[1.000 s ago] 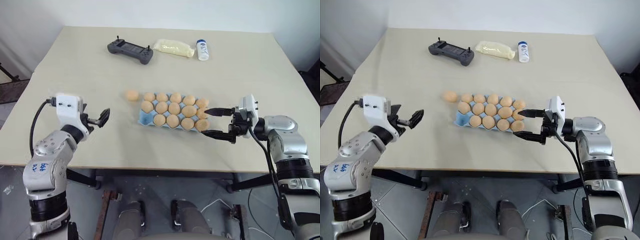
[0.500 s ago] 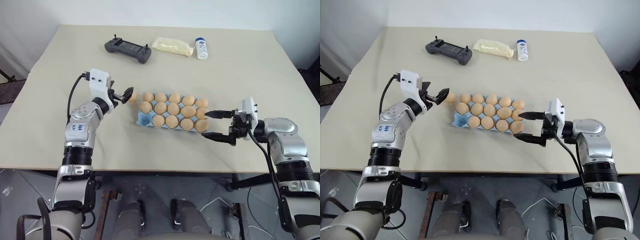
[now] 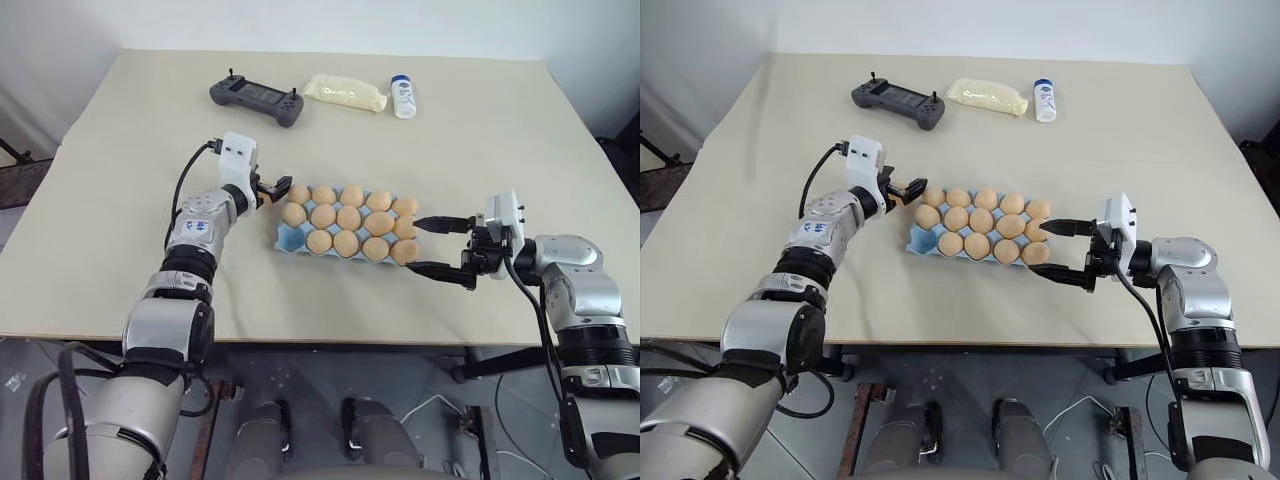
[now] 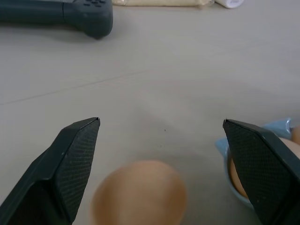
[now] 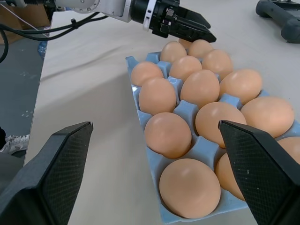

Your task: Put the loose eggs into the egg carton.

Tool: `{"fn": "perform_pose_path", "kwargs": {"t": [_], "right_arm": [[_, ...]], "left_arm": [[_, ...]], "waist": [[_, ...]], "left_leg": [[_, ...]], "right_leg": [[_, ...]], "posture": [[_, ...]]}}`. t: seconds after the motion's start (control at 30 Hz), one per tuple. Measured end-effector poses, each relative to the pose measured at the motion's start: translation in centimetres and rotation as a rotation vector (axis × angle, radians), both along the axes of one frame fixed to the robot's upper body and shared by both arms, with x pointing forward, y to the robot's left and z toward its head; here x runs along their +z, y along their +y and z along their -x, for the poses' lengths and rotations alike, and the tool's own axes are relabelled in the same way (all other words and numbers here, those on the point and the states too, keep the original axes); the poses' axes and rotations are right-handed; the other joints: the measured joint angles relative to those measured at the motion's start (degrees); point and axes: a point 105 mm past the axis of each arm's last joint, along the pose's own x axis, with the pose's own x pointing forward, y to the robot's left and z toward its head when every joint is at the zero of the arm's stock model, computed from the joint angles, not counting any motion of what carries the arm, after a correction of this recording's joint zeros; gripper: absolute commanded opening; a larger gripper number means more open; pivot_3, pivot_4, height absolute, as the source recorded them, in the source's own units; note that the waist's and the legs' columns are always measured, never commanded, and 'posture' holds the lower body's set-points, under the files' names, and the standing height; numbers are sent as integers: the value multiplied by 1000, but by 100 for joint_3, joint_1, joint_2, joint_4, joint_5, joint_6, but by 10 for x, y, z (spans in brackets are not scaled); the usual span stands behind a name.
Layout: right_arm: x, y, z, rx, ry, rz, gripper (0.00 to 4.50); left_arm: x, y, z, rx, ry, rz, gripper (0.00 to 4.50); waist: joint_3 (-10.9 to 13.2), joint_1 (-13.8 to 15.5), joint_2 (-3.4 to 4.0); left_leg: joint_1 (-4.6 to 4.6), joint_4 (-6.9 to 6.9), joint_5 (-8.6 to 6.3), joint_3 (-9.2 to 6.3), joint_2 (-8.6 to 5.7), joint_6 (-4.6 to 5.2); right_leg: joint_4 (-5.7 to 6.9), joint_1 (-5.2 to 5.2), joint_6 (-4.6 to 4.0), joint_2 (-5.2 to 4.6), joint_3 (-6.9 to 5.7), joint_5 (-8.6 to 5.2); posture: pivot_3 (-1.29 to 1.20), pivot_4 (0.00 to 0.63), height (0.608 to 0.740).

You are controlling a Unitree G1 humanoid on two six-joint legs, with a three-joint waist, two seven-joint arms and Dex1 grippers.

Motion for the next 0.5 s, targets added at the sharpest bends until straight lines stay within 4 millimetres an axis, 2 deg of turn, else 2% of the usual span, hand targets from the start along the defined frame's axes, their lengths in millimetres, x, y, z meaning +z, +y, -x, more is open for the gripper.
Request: {"fn": "perform_pose_path", "kwargs": {"t": [0.5], "right_arm": [[-7, -1, 4, -19, 15, 6, 4500]], "left_arm": [[-7, -1, -3, 37, 71, -20, 4486]], "waist": [[0, -3, 0]], "left_leg": [[2, 28, -14, -2, 0, -16]], "right_leg": [[38, 0, 1, -2, 1, 0]], "posture": [[0, 150, 740]]}}
